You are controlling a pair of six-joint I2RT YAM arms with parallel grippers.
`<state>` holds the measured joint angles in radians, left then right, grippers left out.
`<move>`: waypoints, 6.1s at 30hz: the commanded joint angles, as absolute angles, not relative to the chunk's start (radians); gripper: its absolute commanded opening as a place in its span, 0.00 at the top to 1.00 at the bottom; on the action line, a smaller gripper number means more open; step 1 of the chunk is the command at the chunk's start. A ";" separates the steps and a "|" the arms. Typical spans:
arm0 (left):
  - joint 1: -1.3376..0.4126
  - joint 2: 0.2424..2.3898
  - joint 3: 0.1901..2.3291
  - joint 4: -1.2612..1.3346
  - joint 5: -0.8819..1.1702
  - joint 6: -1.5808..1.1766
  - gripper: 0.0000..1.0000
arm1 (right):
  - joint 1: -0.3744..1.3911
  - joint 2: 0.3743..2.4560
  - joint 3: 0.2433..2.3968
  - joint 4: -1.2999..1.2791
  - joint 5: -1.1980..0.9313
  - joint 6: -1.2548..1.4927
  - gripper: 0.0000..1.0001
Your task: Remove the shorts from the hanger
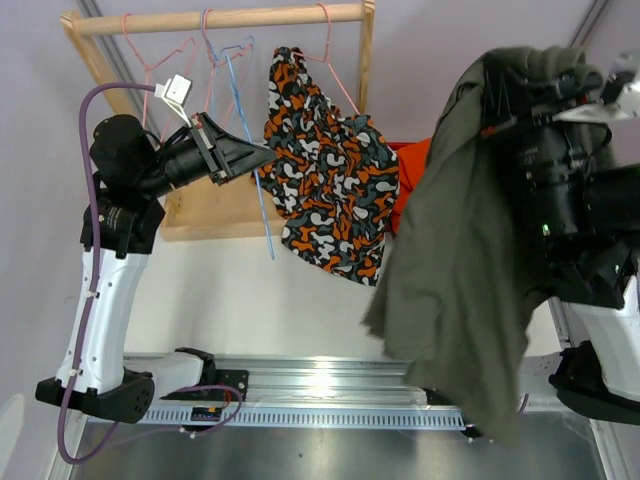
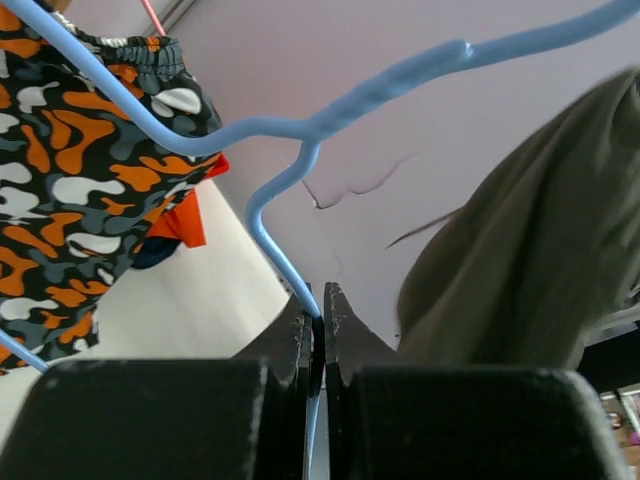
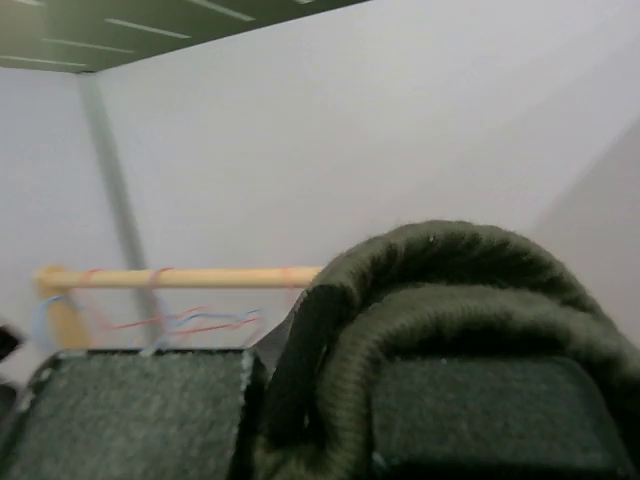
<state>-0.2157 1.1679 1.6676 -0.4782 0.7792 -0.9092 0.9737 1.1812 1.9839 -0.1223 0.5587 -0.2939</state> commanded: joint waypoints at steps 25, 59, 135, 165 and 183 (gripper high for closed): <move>-0.222 1.302 1.770 -0.454 0.830 -0.741 1.00 | 0.077 1.491 1.523 0.175 0.022 0.150 1.00; -0.170 1.812 2.235 -0.414 0.542 -0.945 1.00 | 0.400 1.074 0.703 0.144 -0.080 0.373 0.01; -0.574 1.881 2.310 -0.476 -0.034 -0.612 0.36 | 0.328 0.788 0.580 -0.014 -0.189 0.359 0.01; -0.577 2.083 2.491 -0.339 0.018 -0.736 0.43 | 0.325 0.767 0.577 -0.025 -0.186 0.362 0.00; -0.592 1.977 2.416 -0.414 0.015 -0.710 1.00 | 0.325 0.770 0.571 -0.017 -0.176 0.364 0.01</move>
<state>-0.5766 2.0933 2.4275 -0.4026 0.0036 -0.7502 0.3294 0.7769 0.5694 -0.0555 -0.1814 0.3649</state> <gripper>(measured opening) 0.038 0.993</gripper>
